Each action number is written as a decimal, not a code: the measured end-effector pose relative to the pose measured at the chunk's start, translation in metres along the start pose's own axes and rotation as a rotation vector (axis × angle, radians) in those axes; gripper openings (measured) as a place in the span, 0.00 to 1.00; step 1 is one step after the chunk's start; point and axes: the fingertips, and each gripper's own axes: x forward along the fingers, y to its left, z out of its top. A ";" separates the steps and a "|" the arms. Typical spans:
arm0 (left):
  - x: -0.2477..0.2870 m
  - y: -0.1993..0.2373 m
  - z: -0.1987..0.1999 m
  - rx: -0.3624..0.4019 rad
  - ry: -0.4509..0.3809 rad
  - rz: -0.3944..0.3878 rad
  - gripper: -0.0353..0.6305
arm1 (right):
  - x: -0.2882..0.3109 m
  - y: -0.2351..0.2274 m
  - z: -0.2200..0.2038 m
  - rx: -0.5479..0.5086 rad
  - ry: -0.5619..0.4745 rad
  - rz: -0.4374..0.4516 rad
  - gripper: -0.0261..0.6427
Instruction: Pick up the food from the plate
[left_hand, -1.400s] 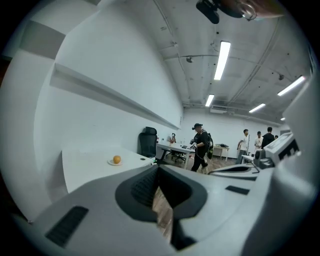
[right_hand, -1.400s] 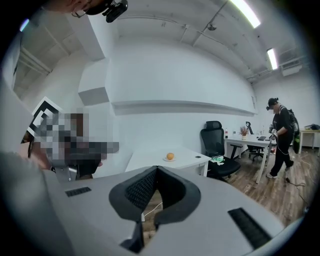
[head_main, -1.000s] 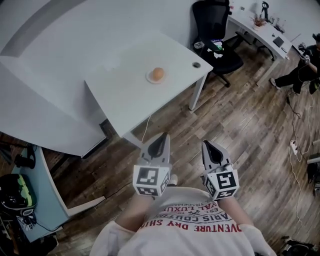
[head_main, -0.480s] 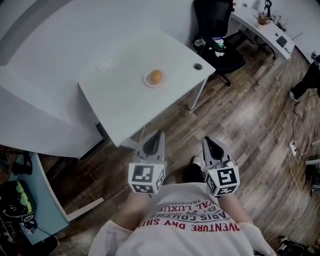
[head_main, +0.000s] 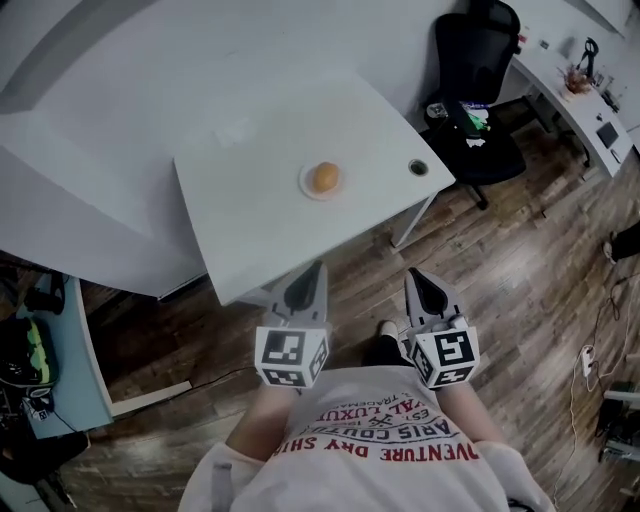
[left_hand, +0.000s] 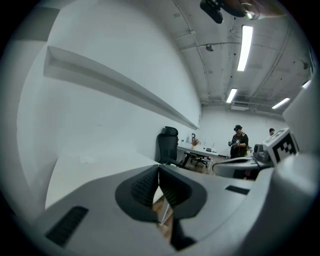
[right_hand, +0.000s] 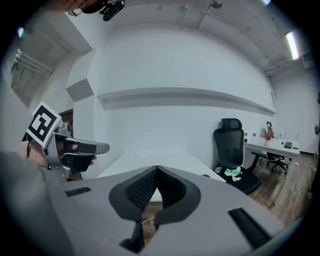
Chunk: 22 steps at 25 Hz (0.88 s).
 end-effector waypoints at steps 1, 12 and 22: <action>0.009 -0.003 0.004 0.002 -0.003 0.016 0.06 | 0.006 -0.010 0.003 -0.006 0.000 0.018 0.05; 0.097 -0.032 0.020 -0.055 -0.003 0.181 0.06 | 0.059 -0.105 0.013 -0.056 0.033 0.192 0.04; 0.135 -0.014 0.011 -0.085 0.051 0.298 0.06 | 0.115 -0.126 0.010 -0.057 0.073 0.315 0.04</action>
